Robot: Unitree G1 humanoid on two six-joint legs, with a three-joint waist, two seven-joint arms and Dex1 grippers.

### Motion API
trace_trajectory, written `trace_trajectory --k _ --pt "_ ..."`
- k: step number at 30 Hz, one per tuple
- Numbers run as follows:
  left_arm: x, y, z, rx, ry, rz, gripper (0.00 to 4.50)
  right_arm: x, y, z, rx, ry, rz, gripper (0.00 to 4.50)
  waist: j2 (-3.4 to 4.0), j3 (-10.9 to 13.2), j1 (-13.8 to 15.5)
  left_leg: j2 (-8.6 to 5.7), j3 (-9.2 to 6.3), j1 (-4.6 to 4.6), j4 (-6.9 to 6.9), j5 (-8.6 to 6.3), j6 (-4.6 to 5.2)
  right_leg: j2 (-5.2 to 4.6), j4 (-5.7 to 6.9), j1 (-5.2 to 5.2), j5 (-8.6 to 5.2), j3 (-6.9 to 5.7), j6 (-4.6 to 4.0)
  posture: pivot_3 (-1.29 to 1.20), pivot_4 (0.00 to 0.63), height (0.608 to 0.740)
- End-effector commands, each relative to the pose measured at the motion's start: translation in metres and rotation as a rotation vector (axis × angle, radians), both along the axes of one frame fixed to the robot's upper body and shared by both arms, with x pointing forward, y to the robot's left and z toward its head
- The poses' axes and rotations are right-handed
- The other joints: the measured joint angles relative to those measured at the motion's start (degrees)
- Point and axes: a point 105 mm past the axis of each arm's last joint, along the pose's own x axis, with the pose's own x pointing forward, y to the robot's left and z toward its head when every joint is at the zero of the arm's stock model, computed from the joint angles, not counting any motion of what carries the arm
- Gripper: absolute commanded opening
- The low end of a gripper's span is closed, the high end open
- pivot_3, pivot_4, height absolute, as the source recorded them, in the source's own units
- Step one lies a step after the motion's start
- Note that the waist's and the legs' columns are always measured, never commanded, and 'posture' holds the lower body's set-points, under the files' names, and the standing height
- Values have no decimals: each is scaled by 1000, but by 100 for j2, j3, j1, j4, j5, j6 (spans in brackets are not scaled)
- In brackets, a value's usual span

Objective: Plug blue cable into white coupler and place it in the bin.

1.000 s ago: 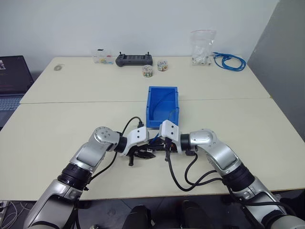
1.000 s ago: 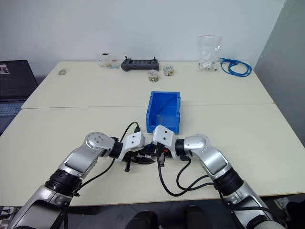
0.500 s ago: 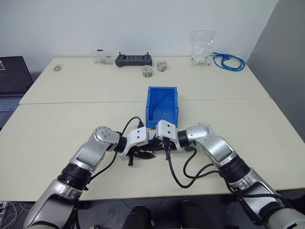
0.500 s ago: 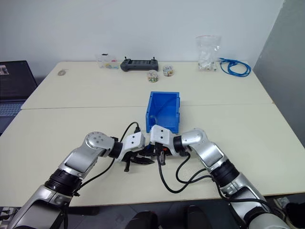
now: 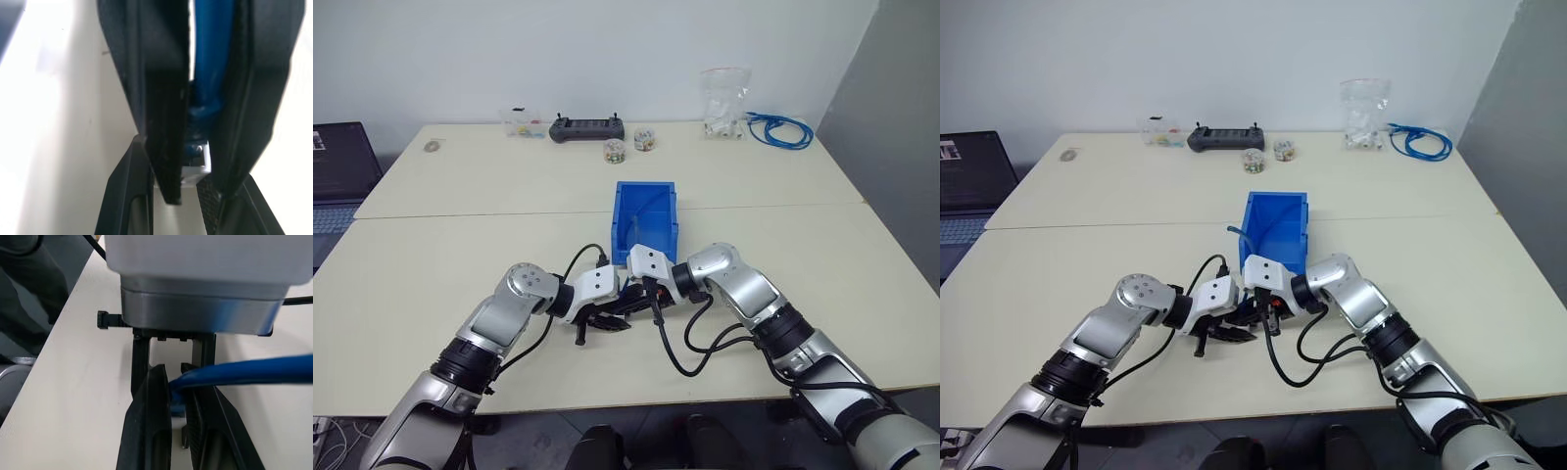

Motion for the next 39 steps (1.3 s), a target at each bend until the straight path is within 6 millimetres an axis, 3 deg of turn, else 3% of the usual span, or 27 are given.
trace_trajectory --k 1,4,8,10,14,18,24,27,30,32,33,35,39 --pt "-6 2 -11 44 37 1 792 -22 -6 -57 -181 149 31 116 1 -7 -17 1 -2 21 -5 -5 5 1 -4 21 -22 -1 24 0 150 740" --pt "-6 3 -11 46 35 6 792 -23 -4 -55 -161 151 34 116 10 -27 -43 1 -5 33 -6 -8 8 1 2 28 -41 2 24 0 150 740" --pt "-3 6 -13 44 3 35 792 -9 0 -25 -44 78 -18 116 18 -46 -50 2 -9 32 -5 -9 5 1 4 28 -41 8 24 0 150 740" --pt "-9 11 -14 28 21 21 1497 -1 1 -1 46 17 -58 116 19 -45 -50 2 -12 31 -5 -10 5 0 4 27 -41 10 24 0 150 740" --pt "-16 15 -9 -25 20 30 2274 3 -4 27 161 -21 -111 115 25 -37 -52 4 -20 10 -1 -10 4 0 5 14 -41 5 23 0 150 740" --pt "-20 32 2 -57 -5 105 3121 4 -15 49 240 -33 -171 114 26 0 -59 7 -24 -2 -1 -11 2 -1 5 3 -40 3 22 0 150 740" --pt "-15 50 41 -173 -124 272 4284 13 -39 93 371 -35 -291 113 20 65 -43 11 -28 -4 -3 -11 1 0 1 1 -42 -4 22 0 150 740" --pt "-7 45 67 -233 -196 339 4500 31 -51 121 473 0 -367 113 17 93 14 12 -29 -12 2 -12 1 -1 -2 1 -41 -4 22 0 150 740" --pt "-4 41 76 -244 -226 357 4500 43 -55 133 510 19 -407 113 16 99 23 8 -27 -13 5 -12 0 -3 -2 1 -41 -3 22 0 150 740" --pt "3 35 83 -223 -276 361 4500 78 -56 145 530 53 -523 113 16 99 21 8 -27 -12 2 -13 -2 -3 -3 2 -35 -3 11 0 150 740" --pt "6 33 85 -216 -292 363 4500 91 -56 148 528 68 -568 113 18 104 13 8 -26 -11 0 -14 -4 -3 -3 2 -28 -4 0 0 150 740" --pt "14 32 89 -206 -320 375 4500 112 -51 140 449 89 -639 818 15 131 0 6 -12 -11 3 -14 -5 -3 5 -8 -25 5 -5 0 150 740" --pt "19 28 94 -191 -338 353 4500 130 -56 116 235 57 -668 1522 14 131 -6 13 -3 -17 -6 -14 -5 2 5 -22 -11 3 -24 0 150 740"
